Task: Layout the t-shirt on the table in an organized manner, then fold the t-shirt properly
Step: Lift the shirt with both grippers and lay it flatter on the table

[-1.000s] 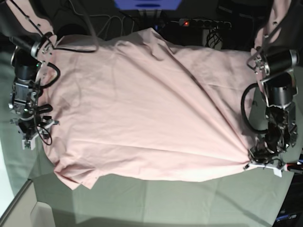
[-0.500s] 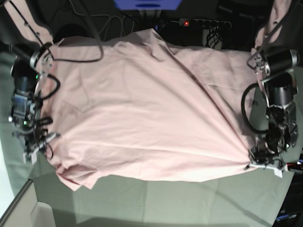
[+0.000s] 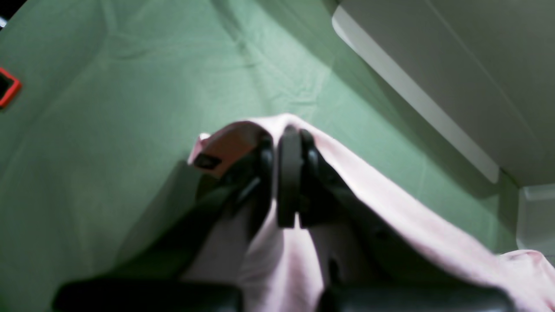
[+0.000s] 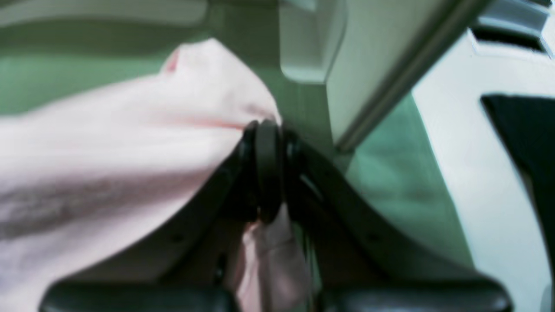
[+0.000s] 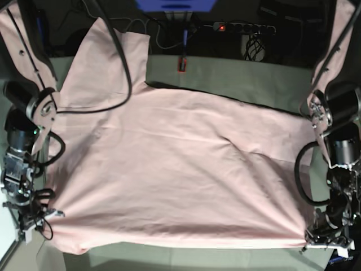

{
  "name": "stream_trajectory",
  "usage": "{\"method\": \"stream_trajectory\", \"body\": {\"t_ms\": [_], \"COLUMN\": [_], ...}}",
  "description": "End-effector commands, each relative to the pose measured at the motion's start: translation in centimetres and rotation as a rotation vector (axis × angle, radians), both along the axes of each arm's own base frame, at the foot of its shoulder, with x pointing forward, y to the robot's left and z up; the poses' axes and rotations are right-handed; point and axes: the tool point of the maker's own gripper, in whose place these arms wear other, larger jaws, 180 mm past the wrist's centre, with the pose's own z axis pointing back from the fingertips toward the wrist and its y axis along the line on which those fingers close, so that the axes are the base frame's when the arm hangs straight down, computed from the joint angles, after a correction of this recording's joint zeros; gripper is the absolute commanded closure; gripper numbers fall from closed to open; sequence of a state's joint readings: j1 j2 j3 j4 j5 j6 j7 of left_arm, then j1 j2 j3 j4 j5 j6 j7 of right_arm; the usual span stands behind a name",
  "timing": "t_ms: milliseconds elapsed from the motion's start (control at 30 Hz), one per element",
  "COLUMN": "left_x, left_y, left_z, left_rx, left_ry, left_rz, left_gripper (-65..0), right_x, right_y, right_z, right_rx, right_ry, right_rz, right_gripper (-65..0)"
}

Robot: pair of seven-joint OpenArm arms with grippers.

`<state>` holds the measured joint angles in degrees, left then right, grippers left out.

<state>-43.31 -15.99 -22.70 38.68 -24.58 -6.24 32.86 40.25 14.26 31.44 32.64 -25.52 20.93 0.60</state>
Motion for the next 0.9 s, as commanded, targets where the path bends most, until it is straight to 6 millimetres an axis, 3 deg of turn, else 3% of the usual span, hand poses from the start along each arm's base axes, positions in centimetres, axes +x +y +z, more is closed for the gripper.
{"method": "stream_trajectory", "body": {"t_ms": [0,100,233,300,367,433,600,700,867], "left_x": [0.8,0.1,-1.2,-1.4,-2.3,-2.7,-6.2,-9.1,-14.1], "left_y": [0.8,0.5,0.5,0.5,0.5,0.9,2.8,3.1,3.1], "left_z": [1.9,-0.7,-3.6,-4.2,-5.3,-4.9,-5.1,-6.3,-9.7], "left_rx": [0.012,-0.014,-0.040,-0.045,-0.041,-0.014,0.094,0.147,0.189], "left_ry": [-0.048,0.016,0.094,0.107,0.128,0.106,0.070,0.082,0.159], "left_rz": [0.015,0.015,0.021,0.018,0.015,0.014,0.016,0.005,-0.017], "left_gripper": [-0.6,-5.3,-28.5,-41.2,-52.3,-60.1,-61.8,-61.8,-61.8], "right_x": [0.5,-0.6,-1.2,-1.8,-1.9,-2.3,-5.9,-8.7,-11.9], "right_y": [-0.6,0.4,0.7,0.7,0.7,0.1,-1.8,-3.7,-2.9], "right_z": [1.1,-2.3,-3.2,-3.9,-4.1,-4.4,-7.4,-8.2,-8.6], "right_rx": [-0.006,0.042,0.052,0.050,0.050,0.042,0.014,-0.009,0.001], "right_ry": [-0.037,0.038,0.022,0.029,0.033,0.044,0.117,0.121,0.091], "right_rz": [-0.013,0.000,0.007,0.008,0.010,-0.001,-0.020,-0.070,-0.064], "right_gripper": [-6.1,-15.6,-32.0,-37.3,-38.3,-38.3,-38.3,-38.3,-38.3]}}
